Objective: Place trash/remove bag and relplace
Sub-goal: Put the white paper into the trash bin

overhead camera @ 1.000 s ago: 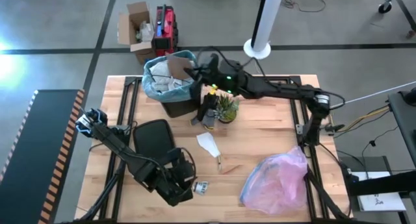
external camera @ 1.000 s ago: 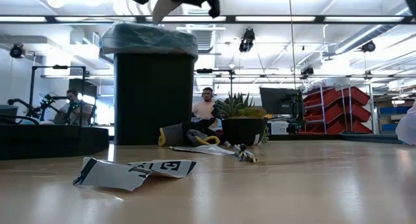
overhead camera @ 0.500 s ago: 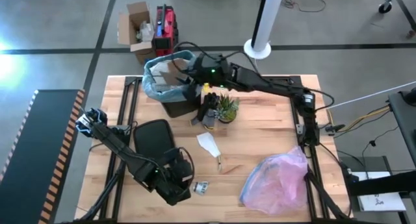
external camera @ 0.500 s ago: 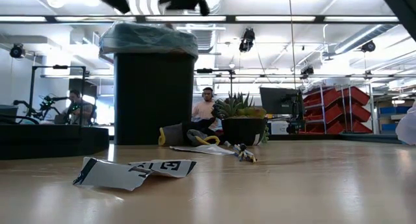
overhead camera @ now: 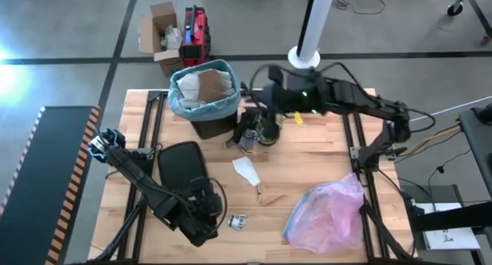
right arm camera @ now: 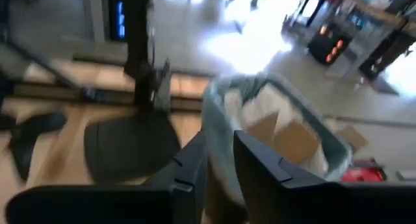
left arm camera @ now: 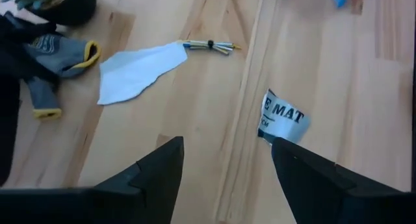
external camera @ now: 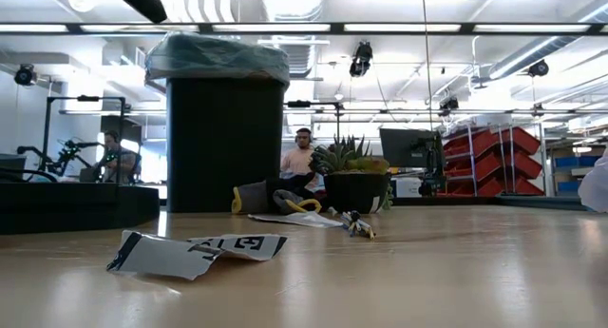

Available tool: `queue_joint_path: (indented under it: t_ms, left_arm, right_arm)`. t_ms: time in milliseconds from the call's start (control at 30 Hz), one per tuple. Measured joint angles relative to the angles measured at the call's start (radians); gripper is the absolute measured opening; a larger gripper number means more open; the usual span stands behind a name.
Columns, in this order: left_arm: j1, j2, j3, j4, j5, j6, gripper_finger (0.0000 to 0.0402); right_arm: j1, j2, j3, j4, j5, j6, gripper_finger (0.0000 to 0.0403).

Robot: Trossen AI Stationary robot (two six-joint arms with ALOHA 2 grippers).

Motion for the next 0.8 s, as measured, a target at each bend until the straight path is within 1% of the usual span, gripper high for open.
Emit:
queue_joint_path:
  t_ms: [67,167,300,400,467,567,700,800]
  left_arm:
    - [0.000,0.000,-0.010,0.011,0.017,0.036,0.0224]
    - [0.002,0.000,-0.044,0.065,0.071,0.142,0.0225]
    - [0.002,0.000,-0.127,0.212,0.093,0.238,0.0220]
    - [0.002,0.000,-0.191,0.352,0.101,0.298,0.0214]
    - [0.002,0.000,-0.230,0.446,0.117,0.339,0.0211]
    - [0.006,0.018,-0.265,0.535,0.123,0.388,0.0208]
    - [0.012,0.073,-0.290,0.588,0.123,0.419,0.0214]
    - [0.013,0.123,-0.291,0.623,0.129,0.427,0.0229]
  right_arm:
    - [0.050,-0.026,-0.024,-0.060,0.035,0.005,0.0051]
    - [0.136,-0.059,-0.091,-0.106,0.065,0.040,0.0039]
    - [0.243,-0.110,-0.216,-0.096,0.086,0.132,0.0035]
    - [0.328,-0.113,-0.322,-0.071,0.093,0.225,0.0040]
    - [0.382,-0.100,-0.386,-0.051,0.096,0.283,0.0051]
    - [0.449,-0.078,-0.470,0.008,0.102,0.385,0.0076]
    - [0.511,-0.005,-0.544,0.093,0.131,0.507,0.0117]
    - [0.545,0.046,-0.561,0.119,0.158,0.580,0.0150]
